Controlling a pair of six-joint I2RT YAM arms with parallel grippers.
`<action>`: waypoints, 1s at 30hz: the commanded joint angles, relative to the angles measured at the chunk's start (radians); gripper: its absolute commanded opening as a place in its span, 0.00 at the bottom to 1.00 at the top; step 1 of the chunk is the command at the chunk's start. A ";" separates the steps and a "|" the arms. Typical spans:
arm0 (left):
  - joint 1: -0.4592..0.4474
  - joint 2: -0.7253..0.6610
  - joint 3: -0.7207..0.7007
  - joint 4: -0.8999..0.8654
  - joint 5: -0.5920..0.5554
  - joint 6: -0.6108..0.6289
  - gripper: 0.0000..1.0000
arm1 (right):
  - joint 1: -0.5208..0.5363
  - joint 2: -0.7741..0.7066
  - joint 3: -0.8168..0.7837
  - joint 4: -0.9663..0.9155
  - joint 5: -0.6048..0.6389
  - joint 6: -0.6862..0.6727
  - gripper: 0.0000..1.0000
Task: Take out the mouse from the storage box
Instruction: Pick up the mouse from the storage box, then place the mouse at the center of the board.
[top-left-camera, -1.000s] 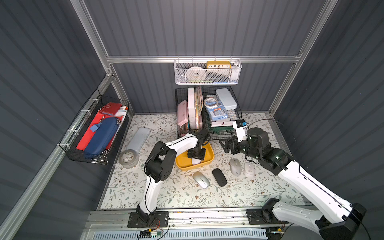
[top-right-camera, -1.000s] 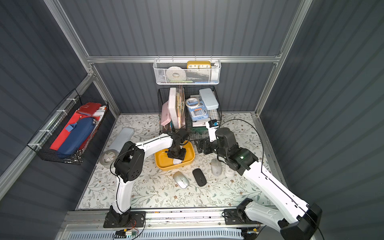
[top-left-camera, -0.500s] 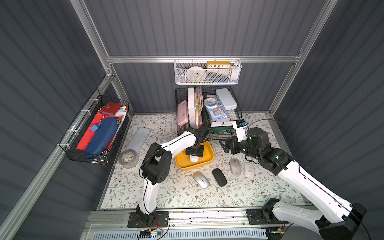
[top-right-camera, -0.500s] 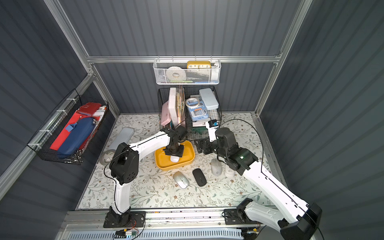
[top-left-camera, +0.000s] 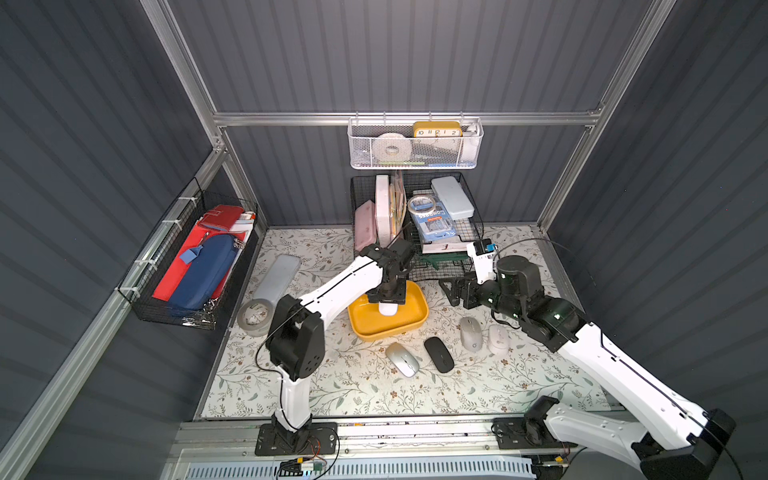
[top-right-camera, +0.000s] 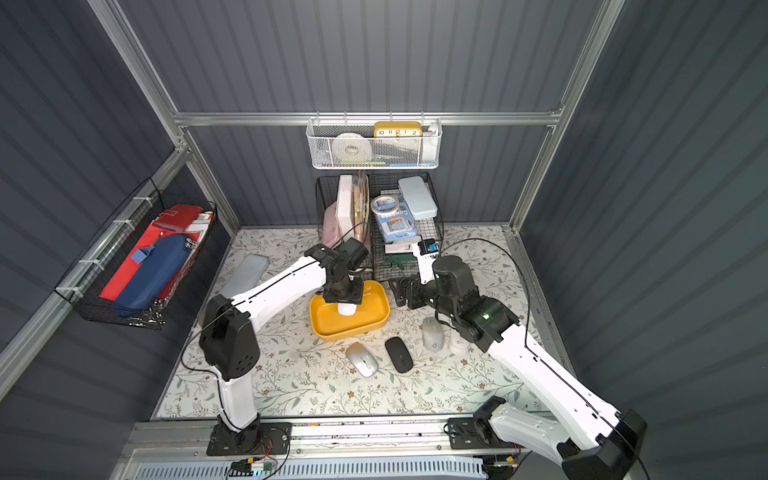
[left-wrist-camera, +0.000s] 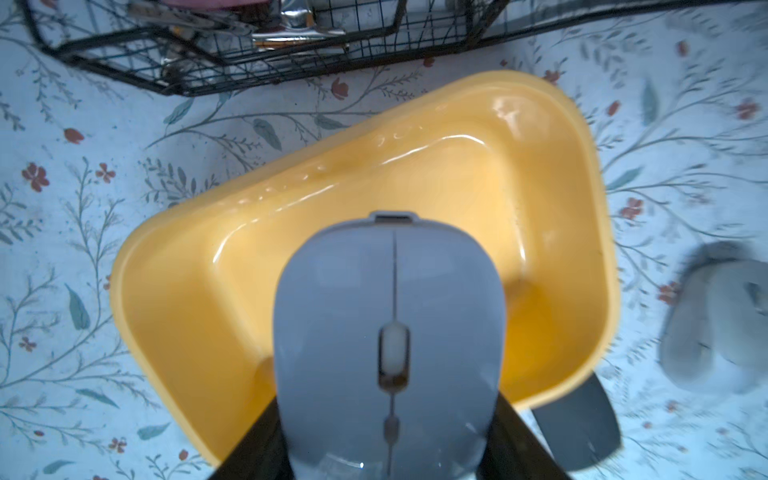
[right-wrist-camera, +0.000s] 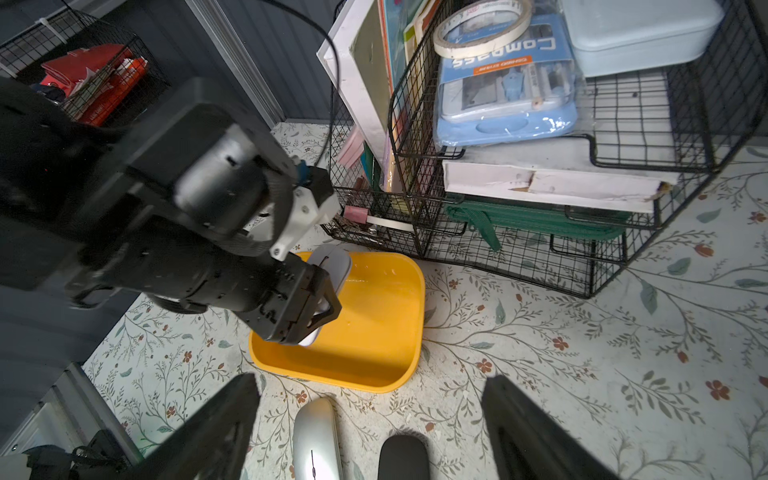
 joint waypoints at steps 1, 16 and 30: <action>-0.007 -0.153 -0.074 -0.069 0.076 -0.090 0.00 | 0.000 -0.027 -0.016 0.025 -0.017 0.006 0.90; -0.248 -0.473 -0.519 -0.067 0.254 -0.440 0.00 | 0.030 -0.071 -0.034 0.026 -0.024 0.009 0.89; -0.249 -0.407 -0.768 0.102 0.267 -0.558 0.00 | 0.037 -0.088 -0.046 0.019 -0.001 -0.002 0.89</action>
